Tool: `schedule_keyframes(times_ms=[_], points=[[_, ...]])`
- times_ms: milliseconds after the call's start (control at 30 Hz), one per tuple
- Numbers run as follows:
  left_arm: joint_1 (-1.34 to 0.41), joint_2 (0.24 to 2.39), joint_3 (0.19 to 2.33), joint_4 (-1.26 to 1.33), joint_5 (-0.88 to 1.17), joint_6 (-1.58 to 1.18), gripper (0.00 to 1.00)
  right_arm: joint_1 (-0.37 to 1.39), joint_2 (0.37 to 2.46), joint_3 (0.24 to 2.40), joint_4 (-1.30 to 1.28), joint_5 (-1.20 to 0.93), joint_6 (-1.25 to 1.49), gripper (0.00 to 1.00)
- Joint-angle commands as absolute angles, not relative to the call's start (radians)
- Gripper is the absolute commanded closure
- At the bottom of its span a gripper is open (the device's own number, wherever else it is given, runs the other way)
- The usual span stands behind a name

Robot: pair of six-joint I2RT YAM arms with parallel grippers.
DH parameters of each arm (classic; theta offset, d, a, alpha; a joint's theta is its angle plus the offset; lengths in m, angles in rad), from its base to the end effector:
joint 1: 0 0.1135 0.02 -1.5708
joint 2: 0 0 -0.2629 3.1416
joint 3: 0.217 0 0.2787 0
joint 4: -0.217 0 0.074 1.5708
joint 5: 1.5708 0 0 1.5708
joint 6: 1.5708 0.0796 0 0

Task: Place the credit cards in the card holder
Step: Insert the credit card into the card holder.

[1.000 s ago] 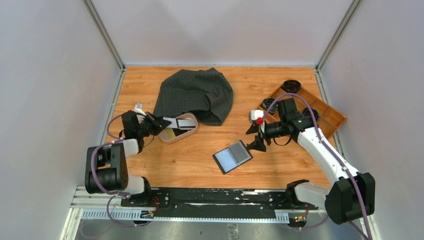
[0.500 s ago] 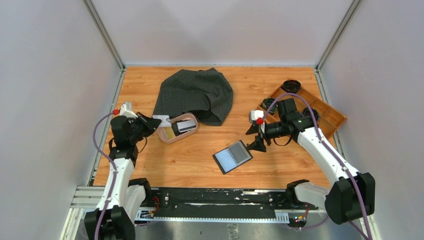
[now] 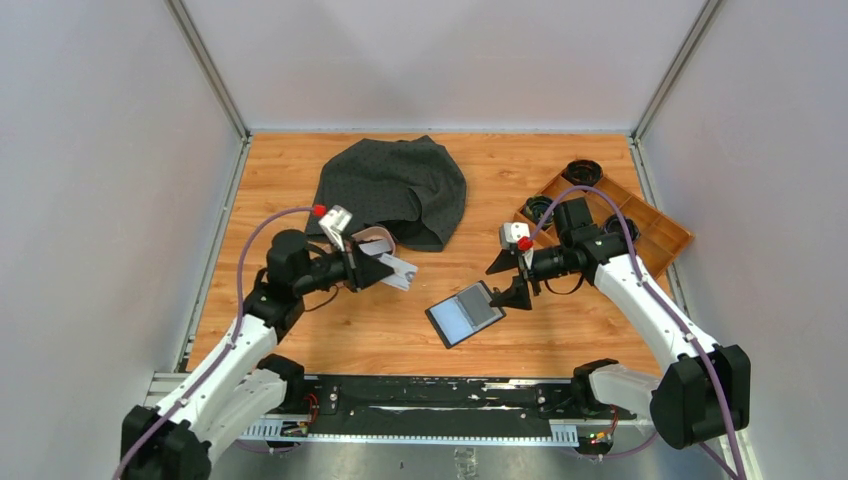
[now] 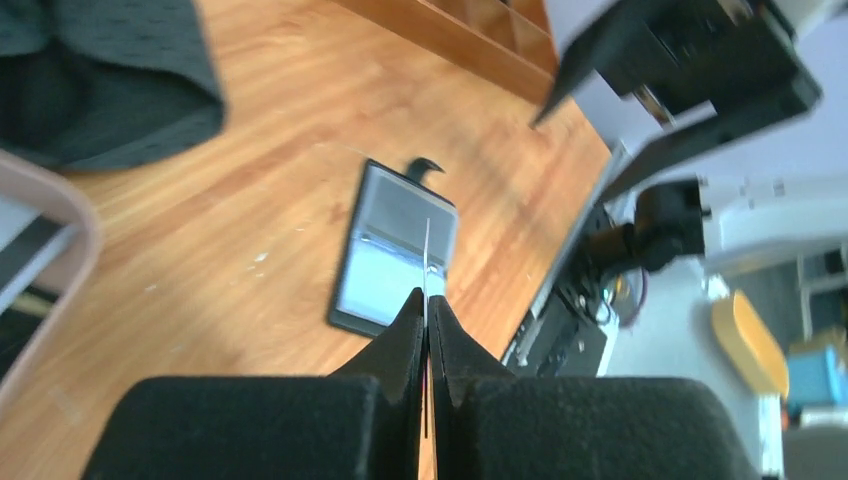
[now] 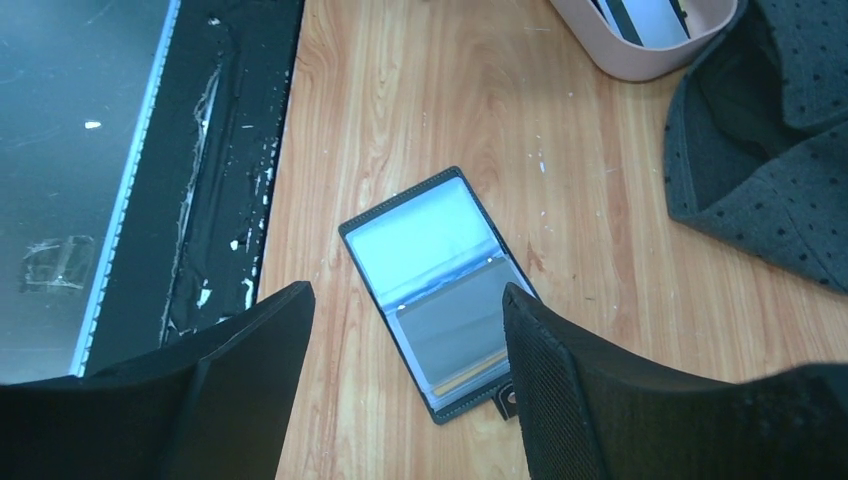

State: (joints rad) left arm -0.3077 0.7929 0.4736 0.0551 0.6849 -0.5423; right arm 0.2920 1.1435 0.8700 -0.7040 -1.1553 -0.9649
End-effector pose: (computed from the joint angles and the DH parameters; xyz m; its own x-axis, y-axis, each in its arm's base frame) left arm 0.2170 -0.1218 0.2369 -0.6346 -0.2177 -0.7416 0.5709 0.5146 -0.6397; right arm 0.2172 0.1413 0.2490 0.0460 -0.3326 -0.9419 -0.9978 -0.0599 -0.0276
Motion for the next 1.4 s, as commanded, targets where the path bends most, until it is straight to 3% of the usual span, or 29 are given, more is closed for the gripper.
schedule_keyframes(times_ms=[0, 300, 700, 967, 1033, 1100, 1133, 1167, 1367], points=[[-0.519, 0.822, 0.492, 0.123, 0.591, -0.413, 1.00, 0.309, 1.134, 0.862, -0.751, -1.244, -0.973, 0.25], [-0.884, 1.041, 0.554, 0.250, 0.419, -0.229, 1.00, 0.376, 1.189, 0.854, -0.724, -1.298, -0.882, 0.23], [-0.936, 1.132, 0.604, 0.293, 0.451, -0.201, 1.00, 0.447, 1.218, 0.814, -0.556, -1.291, -0.703, 0.30], [-0.937, 1.158, 0.622, 0.307, 0.467, -0.215, 1.00, 0.506, 1.255, 0.821, -0.541, -1.262, -0.687, 0.53], [-0.937, 1.161, 0.625, 0.307, 0.468, -0.220, 0.99, 0.511, 1.262, 0.826, -0.541, -1.261, -0.681, 0.63], [-0.936, 1.165, 0.625, 0.308, 0.468, -0.227, 0.98, 0.515, 1.269, 0.833, -0.541, -1.261, -0.673, 0.85], [-0.936, 1.164, 0.624, 0.308, 0.465, -0.232, 0.96, 0.515, 1.273, 0.836, -0.541, -1.260, -0.667, 0.95], [-0.936, 1.161, 0.623, 0.308, 0.459, -0.239, 0.94, 0.515, 1.277, 0.840, -0.543, -1.258, -0.660, 0.99], [-0.936, 1.040, 0.578, 0.309, 0.297, -0.302, 0.50, 0.511, 1.263, 0.841, -0.552, -1.247, -0.640, 1.00]])
